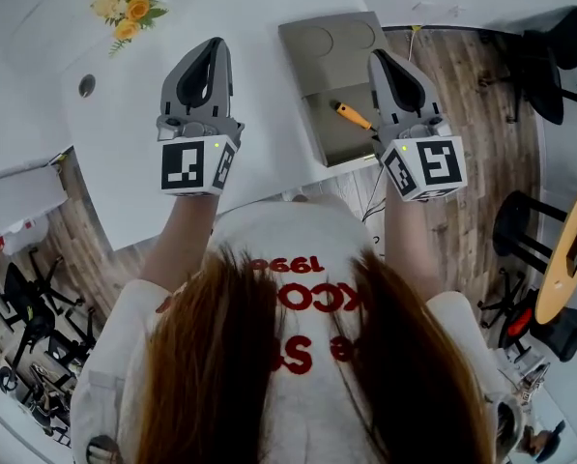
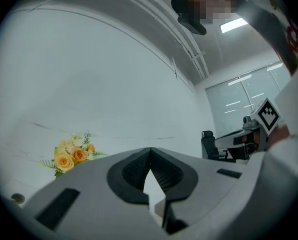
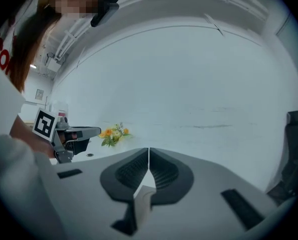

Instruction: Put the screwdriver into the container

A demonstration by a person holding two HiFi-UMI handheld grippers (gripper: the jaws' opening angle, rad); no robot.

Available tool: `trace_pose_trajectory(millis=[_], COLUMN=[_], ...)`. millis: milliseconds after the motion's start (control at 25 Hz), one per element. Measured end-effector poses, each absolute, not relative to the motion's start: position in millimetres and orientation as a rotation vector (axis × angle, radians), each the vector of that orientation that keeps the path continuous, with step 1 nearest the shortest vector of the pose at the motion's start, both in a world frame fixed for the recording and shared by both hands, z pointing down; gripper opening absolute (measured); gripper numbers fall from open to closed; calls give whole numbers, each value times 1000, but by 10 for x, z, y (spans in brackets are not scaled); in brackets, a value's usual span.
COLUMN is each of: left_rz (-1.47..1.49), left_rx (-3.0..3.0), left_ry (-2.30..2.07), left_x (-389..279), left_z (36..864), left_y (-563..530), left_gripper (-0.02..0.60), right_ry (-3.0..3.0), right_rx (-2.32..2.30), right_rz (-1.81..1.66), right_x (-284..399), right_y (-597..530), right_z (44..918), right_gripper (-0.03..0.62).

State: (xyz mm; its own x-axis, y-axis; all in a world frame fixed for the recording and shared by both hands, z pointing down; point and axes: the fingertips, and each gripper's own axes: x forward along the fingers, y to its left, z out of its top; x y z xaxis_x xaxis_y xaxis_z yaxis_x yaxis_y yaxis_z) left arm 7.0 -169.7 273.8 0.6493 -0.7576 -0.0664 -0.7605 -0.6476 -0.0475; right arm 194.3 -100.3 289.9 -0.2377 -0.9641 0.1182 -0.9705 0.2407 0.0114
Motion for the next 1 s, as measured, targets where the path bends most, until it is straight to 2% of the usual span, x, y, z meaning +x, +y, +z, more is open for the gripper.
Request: trace_pose_trajectory(millis=[1000], left_rz=[79], left_rx=[-2529], left_ry=[1665], left_x=[-1160], left_z=[2561], left_y=[-1599], left_gripper=[8], right_ry=[-2697], right_rx=[1485], right_rz=[24], right_x=[730], right_y=[-1440], right_z=[2733], right_gripper=[8])
